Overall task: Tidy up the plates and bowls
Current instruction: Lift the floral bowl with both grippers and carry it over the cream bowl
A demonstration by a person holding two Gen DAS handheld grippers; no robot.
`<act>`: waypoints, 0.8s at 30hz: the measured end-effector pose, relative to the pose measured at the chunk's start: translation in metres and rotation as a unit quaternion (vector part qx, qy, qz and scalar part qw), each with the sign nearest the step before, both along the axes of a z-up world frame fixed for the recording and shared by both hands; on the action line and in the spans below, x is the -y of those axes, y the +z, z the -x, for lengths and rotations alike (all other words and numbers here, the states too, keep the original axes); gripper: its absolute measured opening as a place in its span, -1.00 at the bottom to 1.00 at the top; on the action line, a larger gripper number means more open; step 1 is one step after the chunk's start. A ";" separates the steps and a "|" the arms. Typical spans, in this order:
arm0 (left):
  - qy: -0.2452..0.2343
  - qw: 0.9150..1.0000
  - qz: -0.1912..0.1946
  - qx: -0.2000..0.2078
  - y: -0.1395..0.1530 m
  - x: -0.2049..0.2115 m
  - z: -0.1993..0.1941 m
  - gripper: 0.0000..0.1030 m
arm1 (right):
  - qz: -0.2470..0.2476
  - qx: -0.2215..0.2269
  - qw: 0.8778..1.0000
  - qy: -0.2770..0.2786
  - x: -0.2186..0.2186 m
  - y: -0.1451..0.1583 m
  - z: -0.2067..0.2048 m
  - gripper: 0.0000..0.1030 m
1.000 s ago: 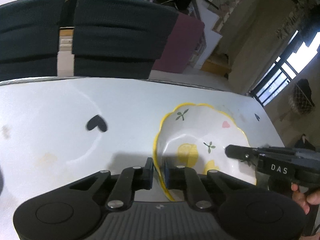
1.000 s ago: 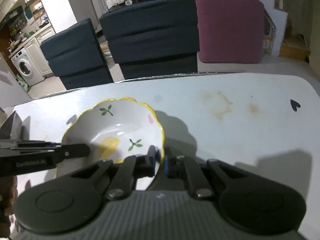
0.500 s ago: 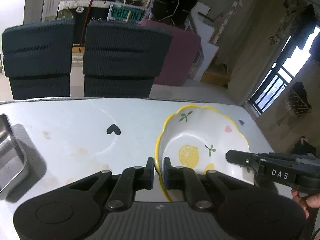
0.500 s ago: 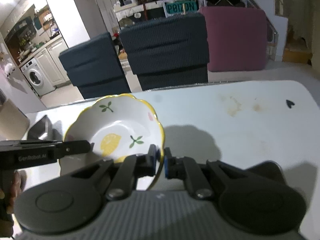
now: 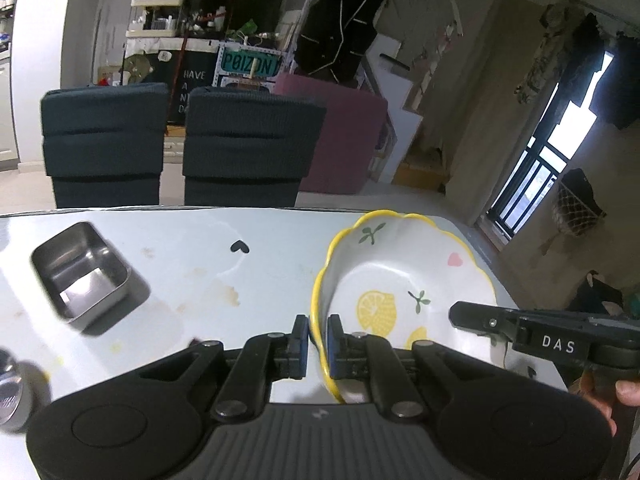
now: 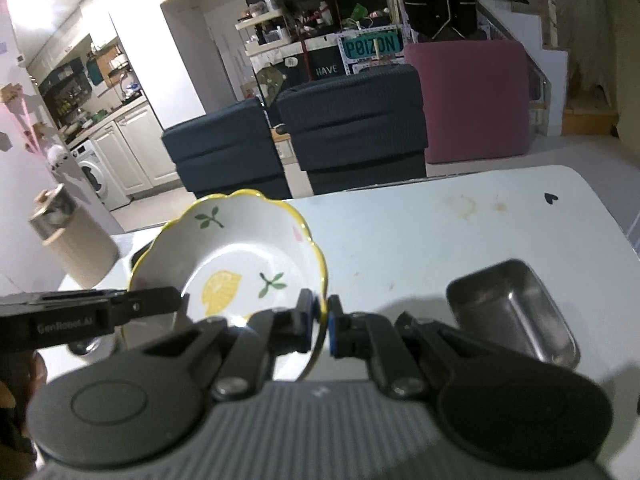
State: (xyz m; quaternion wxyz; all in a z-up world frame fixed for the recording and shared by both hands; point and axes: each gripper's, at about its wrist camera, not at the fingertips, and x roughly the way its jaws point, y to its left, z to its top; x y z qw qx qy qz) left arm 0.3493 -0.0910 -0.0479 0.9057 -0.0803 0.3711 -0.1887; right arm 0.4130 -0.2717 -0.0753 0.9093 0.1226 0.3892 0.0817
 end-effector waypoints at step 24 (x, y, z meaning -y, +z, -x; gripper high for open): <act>0.031 0.999 0.009 -0.030 -0.016 -0.043 0.135 -0.81 | -0.014 -0.014 0.999 0.027 -0.039 -0.006 0.112 -0.83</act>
